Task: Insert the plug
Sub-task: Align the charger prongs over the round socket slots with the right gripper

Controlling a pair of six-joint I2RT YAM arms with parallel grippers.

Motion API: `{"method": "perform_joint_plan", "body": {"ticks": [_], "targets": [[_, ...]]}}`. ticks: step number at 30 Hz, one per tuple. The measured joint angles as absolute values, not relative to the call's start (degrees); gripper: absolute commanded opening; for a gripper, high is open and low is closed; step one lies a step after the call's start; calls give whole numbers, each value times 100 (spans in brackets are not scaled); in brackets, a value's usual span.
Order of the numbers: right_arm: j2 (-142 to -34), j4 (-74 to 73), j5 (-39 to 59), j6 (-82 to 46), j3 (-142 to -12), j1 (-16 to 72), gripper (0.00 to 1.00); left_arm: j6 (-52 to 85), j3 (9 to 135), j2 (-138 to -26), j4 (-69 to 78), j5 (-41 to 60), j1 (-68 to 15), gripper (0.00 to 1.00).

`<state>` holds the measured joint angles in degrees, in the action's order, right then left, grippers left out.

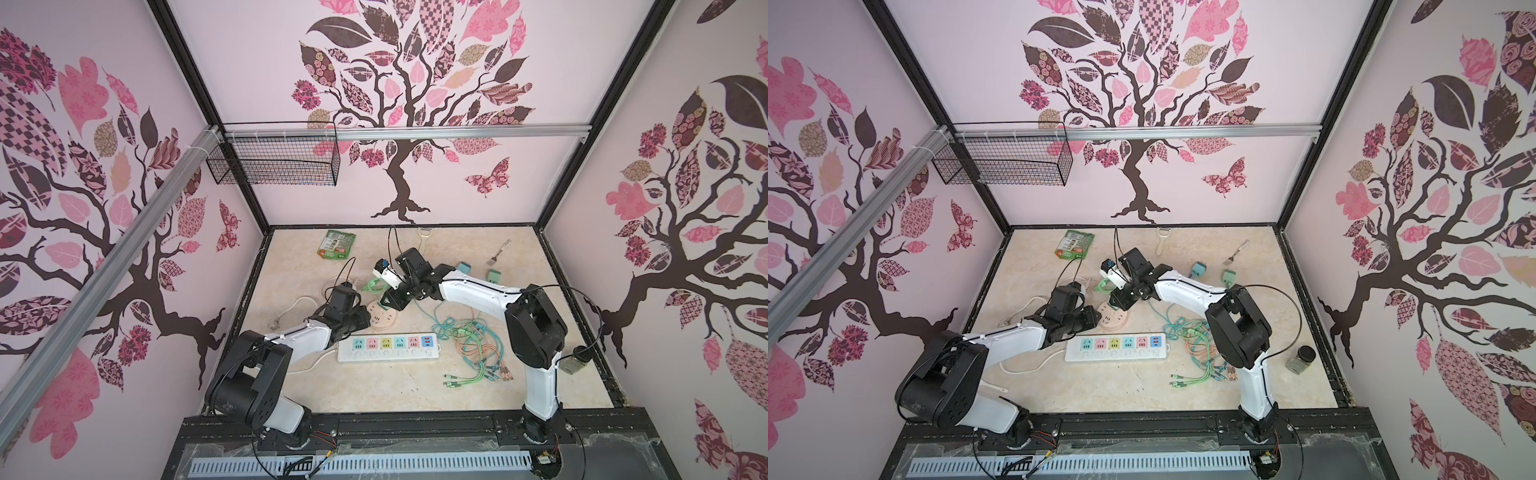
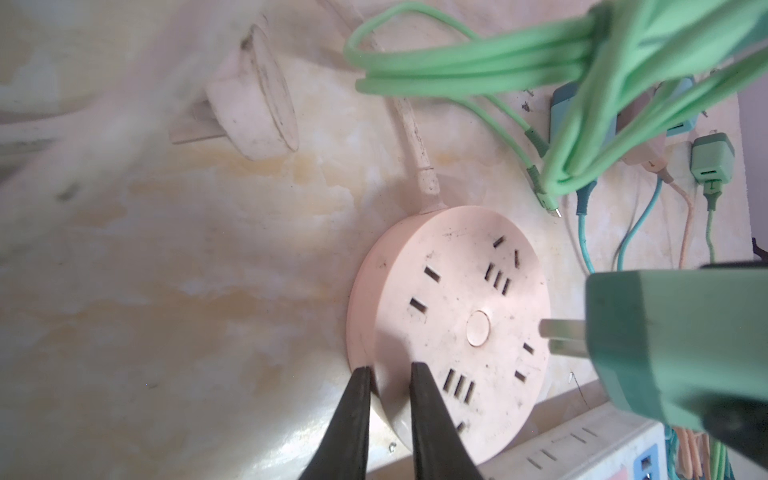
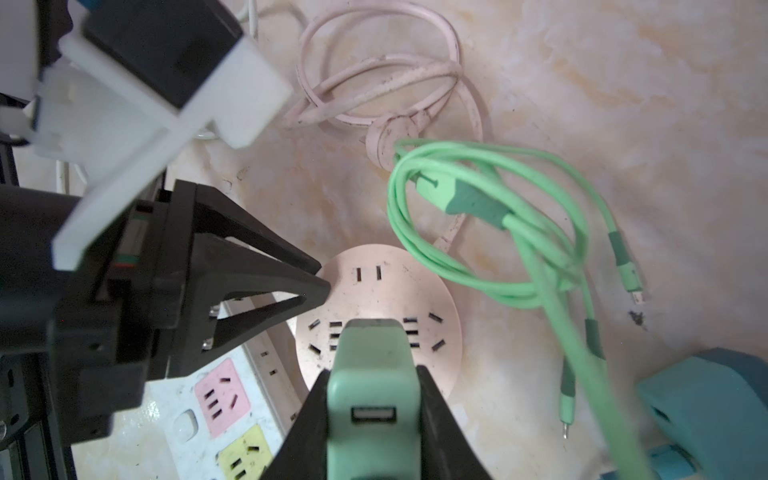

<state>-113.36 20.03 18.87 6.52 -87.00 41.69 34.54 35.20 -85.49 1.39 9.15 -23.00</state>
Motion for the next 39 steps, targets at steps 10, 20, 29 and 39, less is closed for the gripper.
{"method": "perform_joint_plan", "body": {"ticks": [10, 20, 29, 39], "targets": [[-11609, 2137, 1743, 718, -8890, 4178, 26, 3454, 3516, -8578, 202, 976, -2204, 20], [-11695, 2185, 1573, 788, -8890, 4178, 26, 3454, 3511, -8608, 294, 1022, -2176, 20], [-11769, 2130, 1538, 816, -8932, 4178, 26, 3454, 3481, -8608, 342, 1057, -2161, 19], [-11874, 2222, 1470, 921, -9070, 4178, 27, 3459, 3459, -8608, 384, 1079, -2141, 19]]}}
